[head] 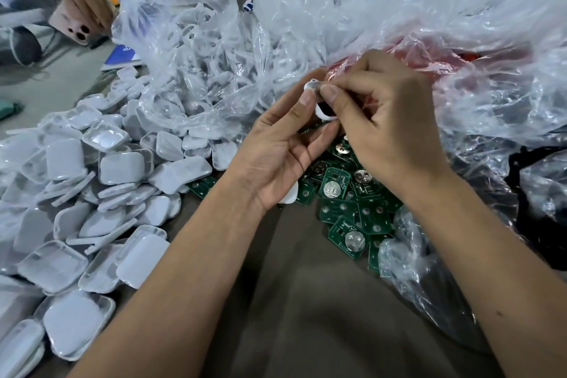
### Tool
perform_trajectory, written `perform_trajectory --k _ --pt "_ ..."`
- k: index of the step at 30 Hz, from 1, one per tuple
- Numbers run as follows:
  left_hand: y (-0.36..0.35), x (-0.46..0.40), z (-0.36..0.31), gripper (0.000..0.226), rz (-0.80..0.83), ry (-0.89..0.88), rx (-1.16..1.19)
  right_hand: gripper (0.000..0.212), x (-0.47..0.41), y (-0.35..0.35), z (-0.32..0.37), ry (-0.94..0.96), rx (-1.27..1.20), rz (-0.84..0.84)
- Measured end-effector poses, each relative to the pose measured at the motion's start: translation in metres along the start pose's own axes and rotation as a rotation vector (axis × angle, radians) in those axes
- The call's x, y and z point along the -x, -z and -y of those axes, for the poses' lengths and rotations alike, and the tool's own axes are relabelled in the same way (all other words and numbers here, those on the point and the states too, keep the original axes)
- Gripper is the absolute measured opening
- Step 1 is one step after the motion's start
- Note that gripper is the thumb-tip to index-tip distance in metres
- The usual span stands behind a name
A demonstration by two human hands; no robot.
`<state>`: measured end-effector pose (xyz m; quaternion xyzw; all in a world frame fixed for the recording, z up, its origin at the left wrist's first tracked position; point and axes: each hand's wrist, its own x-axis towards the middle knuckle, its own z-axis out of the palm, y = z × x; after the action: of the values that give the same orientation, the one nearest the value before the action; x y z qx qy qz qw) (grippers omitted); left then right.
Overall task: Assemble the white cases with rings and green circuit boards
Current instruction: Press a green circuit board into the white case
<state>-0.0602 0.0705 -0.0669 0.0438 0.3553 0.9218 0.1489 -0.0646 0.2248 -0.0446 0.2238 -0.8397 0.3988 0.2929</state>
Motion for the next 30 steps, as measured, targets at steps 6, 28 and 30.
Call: perform_trajectory --k 6,28,30 --pt "0.001 -0.001 0.000 0.034 -0.040 -0.011 0.062 0.031 -0.002 0.001 0.000 -0.044 -0.091 0.121" --pt "0.008 -0.009 -0.014 0.052 -0.177 0.009 0.244 0.006 -0.171 -0.042 -0.052 -0.067 0.887 0.760" --pt "0.008 -0.009 -0.014 0.055 -0.182 0.010 0.232 0.013 -0.167 -0.039 -0.060 -0.084 0.825 0.661"
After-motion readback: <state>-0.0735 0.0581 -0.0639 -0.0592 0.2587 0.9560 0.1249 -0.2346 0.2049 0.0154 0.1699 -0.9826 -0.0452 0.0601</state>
